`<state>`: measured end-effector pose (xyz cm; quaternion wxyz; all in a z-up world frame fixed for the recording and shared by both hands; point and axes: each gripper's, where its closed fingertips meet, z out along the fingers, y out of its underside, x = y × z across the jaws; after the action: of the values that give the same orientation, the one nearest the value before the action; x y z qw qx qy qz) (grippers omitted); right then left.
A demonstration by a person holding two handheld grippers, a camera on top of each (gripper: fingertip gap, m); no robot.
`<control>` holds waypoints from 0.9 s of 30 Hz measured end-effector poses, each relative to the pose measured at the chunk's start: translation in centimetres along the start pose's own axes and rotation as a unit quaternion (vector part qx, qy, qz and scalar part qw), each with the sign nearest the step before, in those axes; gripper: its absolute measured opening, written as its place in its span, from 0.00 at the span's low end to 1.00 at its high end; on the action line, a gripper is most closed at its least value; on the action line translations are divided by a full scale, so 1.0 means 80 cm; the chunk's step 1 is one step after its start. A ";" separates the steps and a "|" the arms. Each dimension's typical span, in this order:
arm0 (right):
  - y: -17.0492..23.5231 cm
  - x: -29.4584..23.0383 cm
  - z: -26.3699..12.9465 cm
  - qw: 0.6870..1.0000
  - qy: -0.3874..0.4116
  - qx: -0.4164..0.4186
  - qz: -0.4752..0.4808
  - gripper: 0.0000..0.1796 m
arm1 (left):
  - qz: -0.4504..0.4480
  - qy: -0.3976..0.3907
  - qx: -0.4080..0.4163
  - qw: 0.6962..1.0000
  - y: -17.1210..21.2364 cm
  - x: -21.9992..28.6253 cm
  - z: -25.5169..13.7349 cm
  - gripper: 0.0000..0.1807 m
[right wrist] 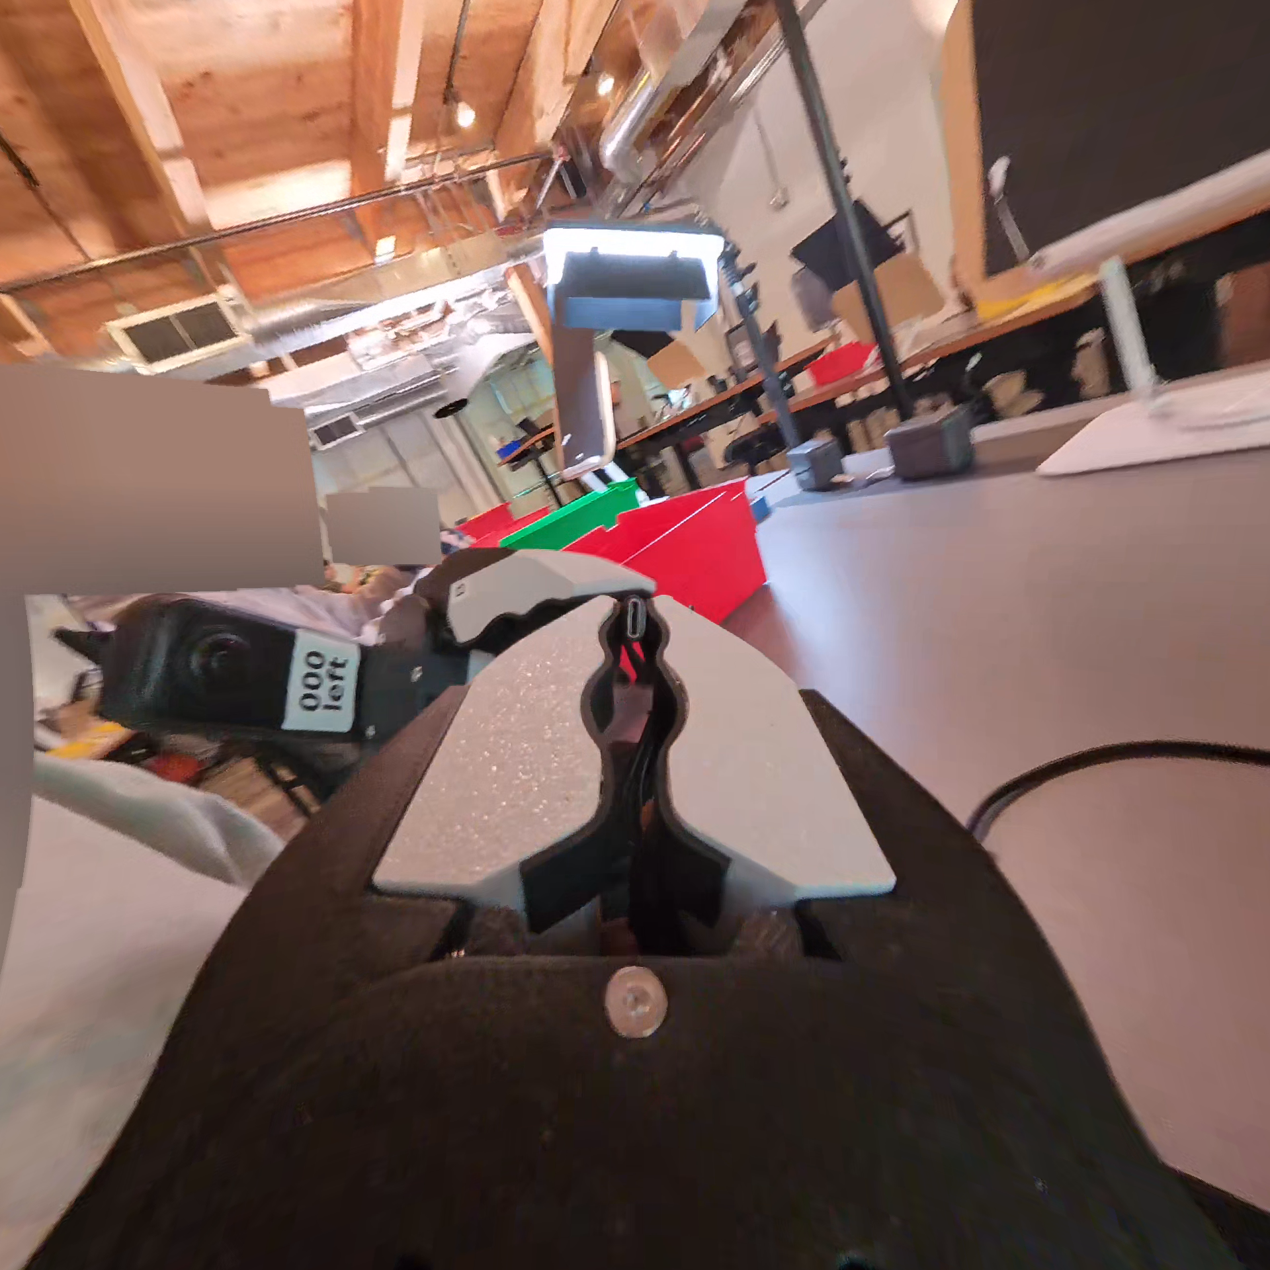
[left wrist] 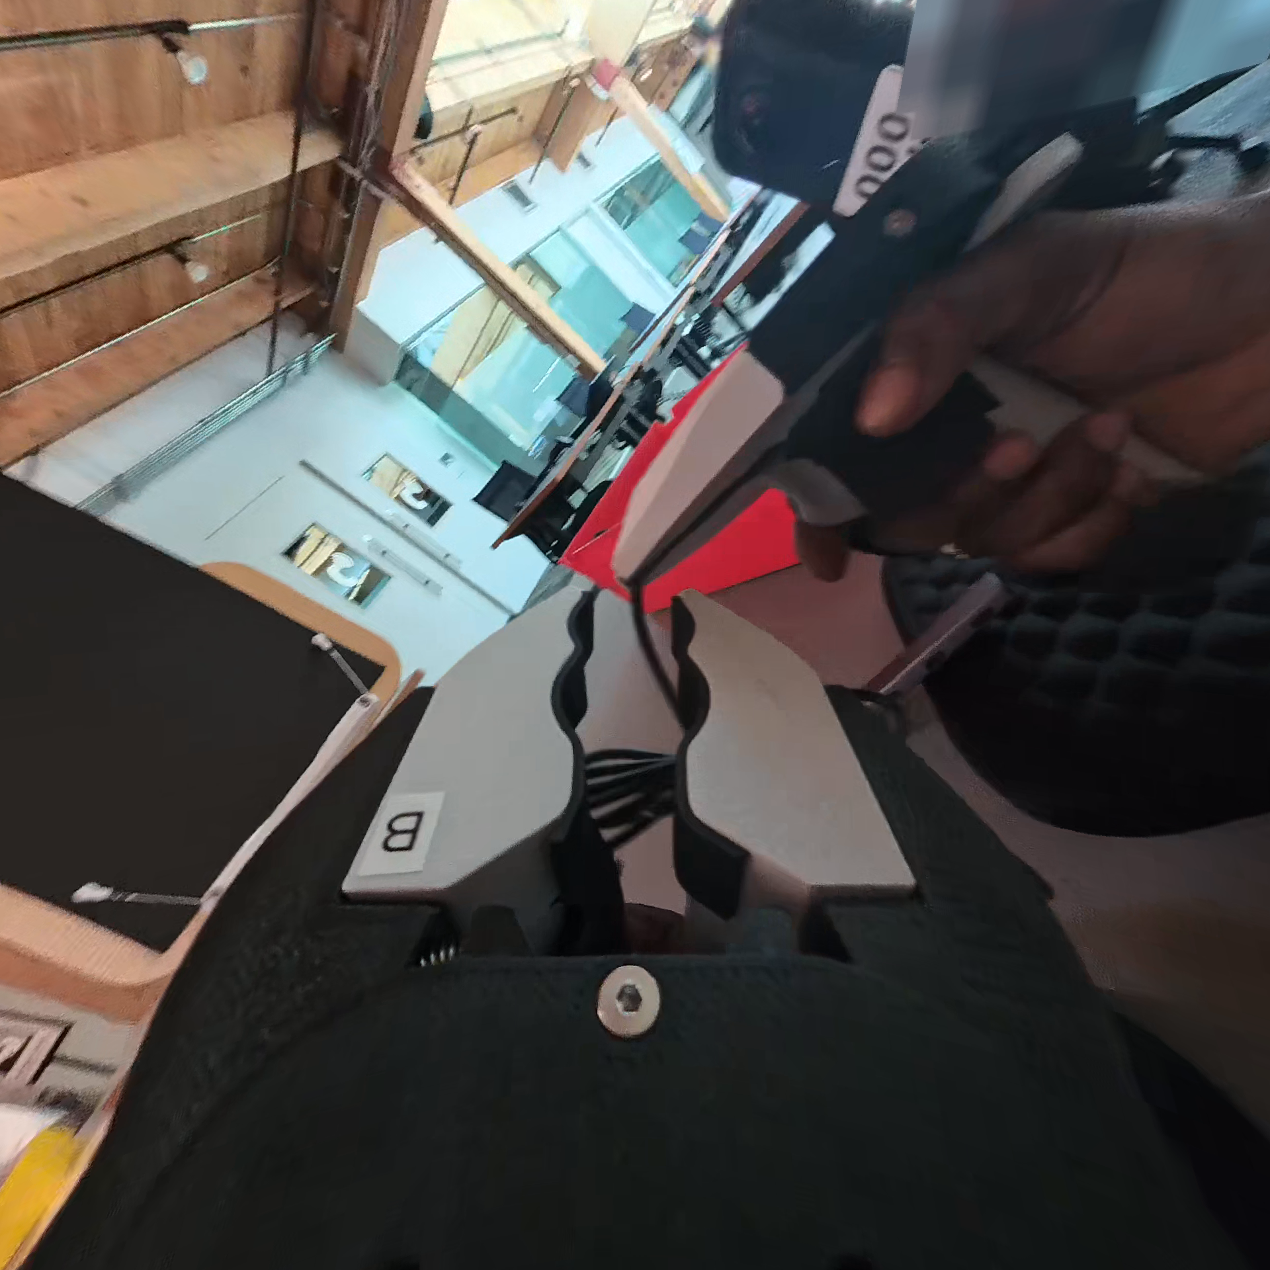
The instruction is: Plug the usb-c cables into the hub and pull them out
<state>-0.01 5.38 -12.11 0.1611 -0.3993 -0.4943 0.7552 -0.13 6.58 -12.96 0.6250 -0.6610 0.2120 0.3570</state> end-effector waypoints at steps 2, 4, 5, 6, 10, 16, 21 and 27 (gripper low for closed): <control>0.007 -0.004 0.003 0.999 -0.021 -0.017 0.033 0.03 | 0.012 0.009 -0.005 1.000 0.004 0.002 -0.002 0.05; 0.009 -0.007 0.003 0.997 -0.039 -0.020 0.056 0.03 | 0.005 0.019 0.003 1.000 0.003 0.003 -0.005 0.02; 0.010 -0.008 0.003 0.996 -0.048 -0.026 0.064 0.03 | -0.004 0.032 0.004 0.999 0.003 0.004 -0.007 0.02; 0.010 -0.009 0.002 0.996 -0.056 -0.030 0.067 0.03 | -0.019 0.043 0.004 0.999 0.004 0.005 -0.008 0.02; -0.001 -0.005 -0.010 0.996 -0.059 -0.030 0.056 0.08 | -0.043 0.051 -0.002 0.998 0.014 -0.001 -0.015 0.02; 0.009 -0.006 -0.014 0.996 -0.057 -0.069 0.016 0.10 | -0.041 0.069 -0.015 0.997 0.022 0.005 -0.015 0.02; 0.018 0.002 -0.011 0.995 -0.049 -0.081 0.038 0.03 | -0.023 0.074 -0.015 0.997 0.024 0.011 -0.015 0.02; 0.018 0.007 -0.010 0.984 -0.077 -0.069 0.141 0.03 | 0.000 0.045 0.021 0.999 0.012 0.006 -0.015 0.10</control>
<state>0.50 5.58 -13.78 -0.0141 -0.4158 -0.4949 0.7629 -0.27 5.37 -13.97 0.6282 -0.6635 0.2473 0.3224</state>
